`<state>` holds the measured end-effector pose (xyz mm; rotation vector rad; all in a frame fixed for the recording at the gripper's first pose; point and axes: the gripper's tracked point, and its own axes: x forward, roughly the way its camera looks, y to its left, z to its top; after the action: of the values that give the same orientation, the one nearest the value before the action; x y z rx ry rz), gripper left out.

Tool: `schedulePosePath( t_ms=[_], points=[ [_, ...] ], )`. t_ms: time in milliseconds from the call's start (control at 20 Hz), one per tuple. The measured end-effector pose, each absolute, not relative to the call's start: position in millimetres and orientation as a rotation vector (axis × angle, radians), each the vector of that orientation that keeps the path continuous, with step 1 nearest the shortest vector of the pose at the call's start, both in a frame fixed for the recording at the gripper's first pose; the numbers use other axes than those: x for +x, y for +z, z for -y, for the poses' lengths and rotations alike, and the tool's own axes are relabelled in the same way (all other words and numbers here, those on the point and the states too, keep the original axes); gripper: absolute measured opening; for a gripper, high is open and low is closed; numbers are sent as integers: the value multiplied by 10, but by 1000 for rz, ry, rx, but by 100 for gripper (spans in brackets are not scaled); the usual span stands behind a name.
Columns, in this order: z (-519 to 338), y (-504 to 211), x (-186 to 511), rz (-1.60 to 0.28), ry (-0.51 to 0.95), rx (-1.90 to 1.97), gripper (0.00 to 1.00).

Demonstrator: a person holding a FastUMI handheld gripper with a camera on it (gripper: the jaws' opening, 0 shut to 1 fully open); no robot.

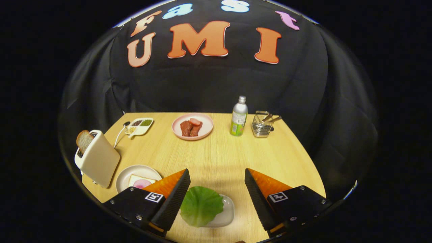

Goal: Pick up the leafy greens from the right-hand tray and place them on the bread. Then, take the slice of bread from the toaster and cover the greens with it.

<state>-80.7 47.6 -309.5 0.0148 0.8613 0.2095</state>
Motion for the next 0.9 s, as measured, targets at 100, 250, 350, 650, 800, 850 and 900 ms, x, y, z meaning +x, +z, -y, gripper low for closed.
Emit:
schedulePosePath(
  t_ms=[100, 250, 350, 650, 800, 850, 900],
  points=[
    [-553, -3323, -972, -939, 236, 13, 97],
    [-647, -3654, -1176, -1048, 266, 14, 95],
    [-699, -3837, -1315, -1111, 277, 8, 95],
    [-780, -4211, -1554, -1262, 296, -29, 90],
    [-830, -4368, -1619, -1325, 295, -35, 85],
    [-842, -4403, -1627, -1340, 293, -38, 83],
    [-834, -4436, -1652, -1360, 284, -41, 81]
  ],
)
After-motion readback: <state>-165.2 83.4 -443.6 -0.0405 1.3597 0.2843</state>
